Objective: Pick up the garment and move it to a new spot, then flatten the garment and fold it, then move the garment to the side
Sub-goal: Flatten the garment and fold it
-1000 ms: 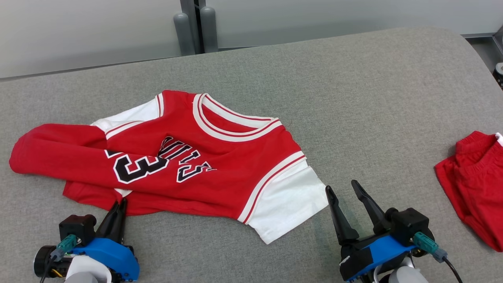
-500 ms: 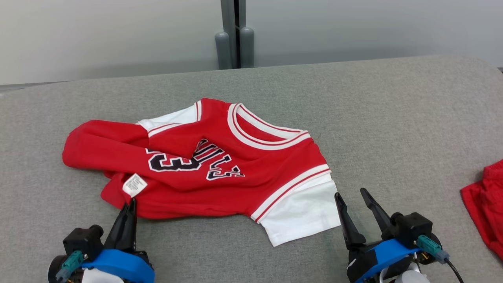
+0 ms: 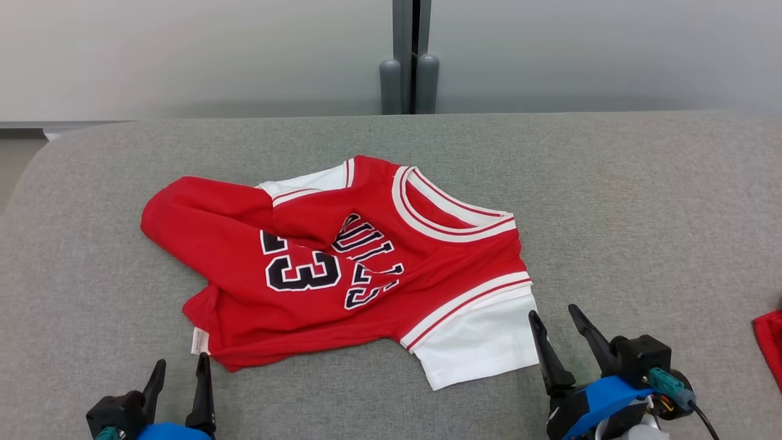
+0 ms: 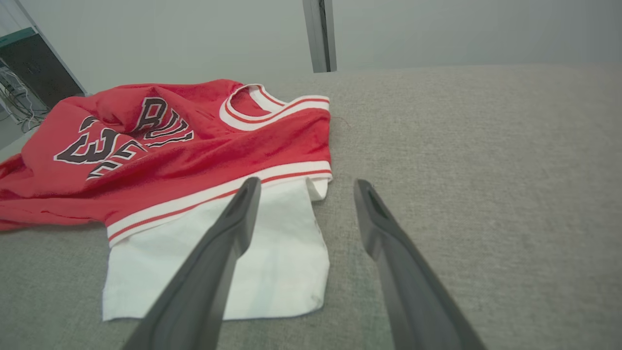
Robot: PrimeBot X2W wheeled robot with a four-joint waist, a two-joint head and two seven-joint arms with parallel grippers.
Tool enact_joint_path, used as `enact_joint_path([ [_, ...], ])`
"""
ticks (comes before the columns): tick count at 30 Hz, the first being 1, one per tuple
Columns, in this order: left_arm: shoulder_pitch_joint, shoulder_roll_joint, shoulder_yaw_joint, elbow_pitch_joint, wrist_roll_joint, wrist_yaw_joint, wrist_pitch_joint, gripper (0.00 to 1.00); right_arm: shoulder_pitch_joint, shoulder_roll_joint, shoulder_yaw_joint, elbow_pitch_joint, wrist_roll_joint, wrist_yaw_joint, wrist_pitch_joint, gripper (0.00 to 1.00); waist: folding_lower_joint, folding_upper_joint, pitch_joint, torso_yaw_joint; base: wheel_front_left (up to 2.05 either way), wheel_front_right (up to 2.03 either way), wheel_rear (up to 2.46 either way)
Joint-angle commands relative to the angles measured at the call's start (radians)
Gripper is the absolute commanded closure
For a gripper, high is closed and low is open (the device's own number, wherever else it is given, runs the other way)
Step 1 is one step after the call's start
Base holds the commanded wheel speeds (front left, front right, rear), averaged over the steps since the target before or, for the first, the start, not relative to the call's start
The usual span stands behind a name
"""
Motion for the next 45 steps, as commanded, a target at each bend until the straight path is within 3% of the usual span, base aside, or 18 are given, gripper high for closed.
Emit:
enact_joint_path([
  [1,-0.007,0.000,0.005,-0.005,0.005,-0.008,-0.002,0.00,-0.009,-0.004,-0.004,0.004,-0.008,0.000,0.000,0.00,0.0000,0.0001,0.003,0.004,0.00,0.00,0.00],
  [11,-0.053,0.005,-0.040,-0.049,0.001,-0.005,-0.002,0.00,-0.068,-0.003,-0.066,0.199,-0.061,0.000,0.000,0.00,0.0000,0.0001,0.028,0.073,0.00,0.00,0.00],
  [15,-0.049,0.020,-0.054,-0.063,-0.013,-0.005,-0.002,0.00,-0.095,-0.002,-0.034,0.291,-0.049,0.000,0.003,0.00,0.0000,0.0001,0.035,0.092,0.00,0.00,0.00],
  [16,-0.047,0.022,-0.055,-0.067,-0.018,-0.005,-0.002,0.00,-0.097,0.000,-0.021,0.312,-0.044,0.001,0.005,0.40,0.0000,0.0001,0.035,0.094,0.00,0.00,0.00],
  [17,-0.044,0.022,-0.055,-0.068,-0.019,-0.005,-0.002,0.00,-0.100,0.002,-0.012,0.330,-0.041,0.001,0.008,1.00,0.0000,0.0001,0.034,0.094,0.00,0.00,0.00],
  [21,-0.032,0.025,-0.049,-0.078,-0.022,-0.005,-0.002,0.00,-0.109,0.000,-0.022,0.344,-0.052,0.000,0.007,1.00,0.0000,0.0001,0.025,0.076,0.00,0.00,0.00],
  [30,-0.024,0.014,-0.051,-0.106,-0.008,-0.005,-0.002,0.00,-0.126,-0.005,-0.253,0.236,-0.215,0.000,0.000,1.00,0.0000,0.0001,0.005,0.004,0.00,0.00,0.00],
  [37,-0.027,0.008,-0.077,-0.090,-0.002,-0.005,-0.002,0.00,-0.100,-0.005,-0.352,0.234,-0.303,0.000,0.000,1.00,0.0000,0.0001,-0.017,-0.030,0.00,0.00,0.00],
  [38,-0.033,0.009,-0.085,-0.084,-0.007,-0.005,-0.002,0.00,-0.098,-0.005,-0.360,0.225,-0.304,0.000,0.000,0.68,0.0000,0.0001,-0.017,-0.035,0.00,0.00,0.00],
  [39,-0.044,0.013,-0.097,-0.079,-0.010,-0.005,-0.002,0.00,-0.093,-0.005,-0.358,0.220,-0.301,0.000,0.000,0.08,0.0000,0.0001,-0.017,-0.040,0.00,0.00,0.00],
  [40,-0.056,0.017,-0.106,-0.077,-0.016,-0.005,-0.002,0.00,-0.088,-0.004,-0.354,0.216,-0.294,0.000,0.000,0.00,0.0000,0.0001,-0.017,-0.045,0.00,0.00,0.00],
  [45,-0.128,0.053,-0.204,-0.040,-0.067,-0.005,-0.002,0.00,-0.087,-0.004,-0.322,0.184,-0.261,0.000,0.000,0.00,0.0000,0.0001,-0.004,-0.068,0.00,0.00,0.00],
])
